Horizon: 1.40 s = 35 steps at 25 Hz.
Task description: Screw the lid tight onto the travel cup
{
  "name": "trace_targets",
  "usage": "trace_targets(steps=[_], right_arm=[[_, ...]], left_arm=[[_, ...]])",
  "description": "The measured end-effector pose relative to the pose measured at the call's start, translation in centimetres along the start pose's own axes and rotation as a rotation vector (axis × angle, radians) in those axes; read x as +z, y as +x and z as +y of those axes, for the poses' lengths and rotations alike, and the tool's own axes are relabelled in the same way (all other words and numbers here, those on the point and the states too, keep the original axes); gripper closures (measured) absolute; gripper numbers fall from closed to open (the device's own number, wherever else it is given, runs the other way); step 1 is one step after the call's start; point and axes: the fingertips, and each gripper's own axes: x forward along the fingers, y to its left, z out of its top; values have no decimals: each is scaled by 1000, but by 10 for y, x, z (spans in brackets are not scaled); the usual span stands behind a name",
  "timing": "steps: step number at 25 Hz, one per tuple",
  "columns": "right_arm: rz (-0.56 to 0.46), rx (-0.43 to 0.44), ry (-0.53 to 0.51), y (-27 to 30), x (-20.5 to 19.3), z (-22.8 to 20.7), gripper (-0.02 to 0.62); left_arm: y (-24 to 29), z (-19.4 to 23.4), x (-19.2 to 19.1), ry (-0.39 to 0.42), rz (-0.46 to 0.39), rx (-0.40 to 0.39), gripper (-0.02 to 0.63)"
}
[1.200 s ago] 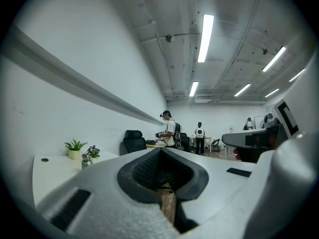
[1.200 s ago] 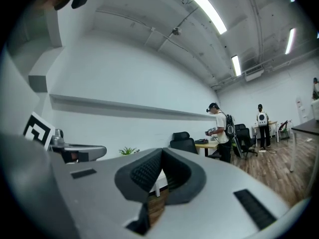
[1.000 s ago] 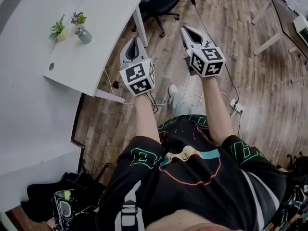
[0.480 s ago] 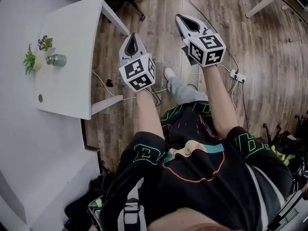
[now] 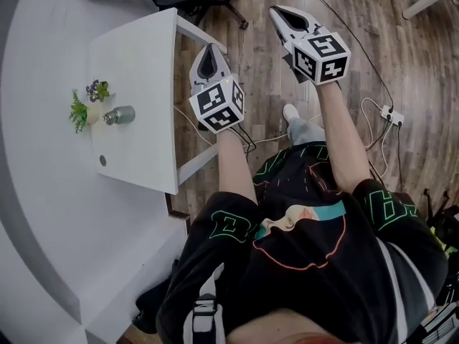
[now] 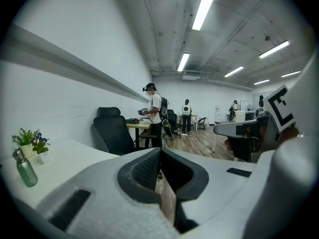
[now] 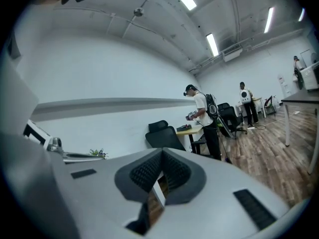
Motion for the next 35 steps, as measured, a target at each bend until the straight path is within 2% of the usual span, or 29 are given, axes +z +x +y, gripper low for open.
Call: trace_targets(steps=[5, 10, 12, 16, 20, 26, 35], right_arm=[[4, 48, 25, 53, 9, -7, 590], [43, 157, 23, 104, 5, 26, 591], [68, 218, 16, 121, -3, 48, 590], [106, 281, 12, 156, -22, 92, 590], [165, 409, -37, 198, -41, 153, 590], [238, 561, -80, 245, -63, 229, 590], [361, 813, -111, 294, -132, 360, 590]], left_arm=[[25, 28, 12, 7, 1, 57, 598], [16, 78, 7, -29, 10, 181, 598], [5, 102, 0, -58, 13, 247, 598], [-6, 150, -13, -85, 29, 307, 598], [-27, 211, -30, -158, 26, 430, 598], [-44, 280, -50, -251, 23, 555, 598], [-96, 368, -113, -364, 91, 747, 598]])
